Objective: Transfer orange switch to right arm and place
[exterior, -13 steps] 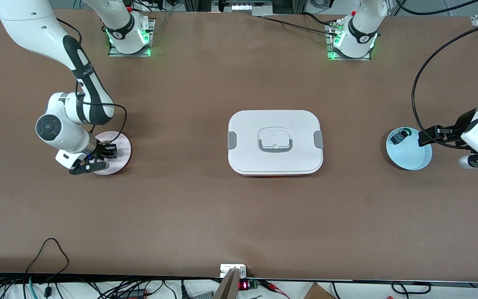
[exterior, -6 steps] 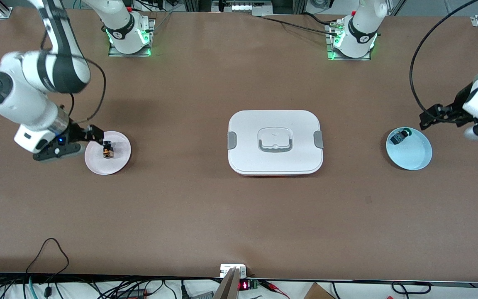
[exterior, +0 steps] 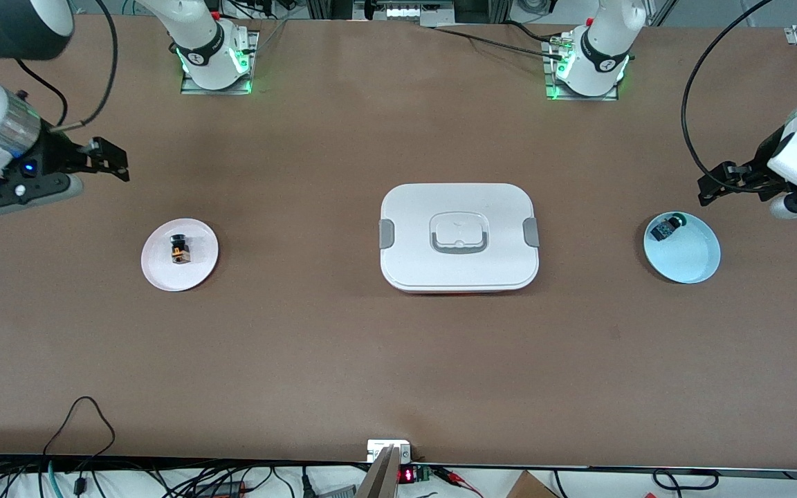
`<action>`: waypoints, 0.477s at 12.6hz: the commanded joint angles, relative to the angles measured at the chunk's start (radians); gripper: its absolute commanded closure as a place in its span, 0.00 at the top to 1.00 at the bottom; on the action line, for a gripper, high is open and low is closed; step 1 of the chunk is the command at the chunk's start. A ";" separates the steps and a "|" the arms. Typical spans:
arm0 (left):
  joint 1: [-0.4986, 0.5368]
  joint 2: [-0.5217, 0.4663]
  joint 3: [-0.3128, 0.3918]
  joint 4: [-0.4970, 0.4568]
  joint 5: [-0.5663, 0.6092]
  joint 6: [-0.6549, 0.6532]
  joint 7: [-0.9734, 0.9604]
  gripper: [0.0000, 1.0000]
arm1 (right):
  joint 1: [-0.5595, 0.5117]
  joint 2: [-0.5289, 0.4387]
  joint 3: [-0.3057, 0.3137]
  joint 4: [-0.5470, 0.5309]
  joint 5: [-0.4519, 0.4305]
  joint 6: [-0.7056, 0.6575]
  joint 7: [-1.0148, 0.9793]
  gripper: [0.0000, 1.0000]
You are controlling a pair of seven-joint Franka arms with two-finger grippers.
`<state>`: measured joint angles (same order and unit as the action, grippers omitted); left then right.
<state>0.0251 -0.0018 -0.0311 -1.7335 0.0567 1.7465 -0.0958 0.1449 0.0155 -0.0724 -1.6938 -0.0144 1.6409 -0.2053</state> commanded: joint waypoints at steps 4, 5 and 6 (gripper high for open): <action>-0.014 -0.001 0.011 0.002 -0.006 0.010 0.021 1.00 | 0.021 0.034 0.003 0.075 -0.001 -0.038 0.004 1.00; -0.014 -0.001 0.011 0.003 -0.006 0.010 0.021 1.00 | 0.021 0.034 0.003 0.075 -0.002 -0.038 0.006 1.00; -0.016 -0.001 0.010 0.011 -0.011 0.010 0.019 1.00 | 0.021 0.034 0.003 0.077 -0.001 -0.038 0.004 1.00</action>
<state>0.0210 -0.0018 -0.0308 -1.7332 0.0567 1.7495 -0.0945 0.1619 0.0358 -0.0687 -1.6488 -0.0144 1.6239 -0.2049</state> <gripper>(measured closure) 0.000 0.000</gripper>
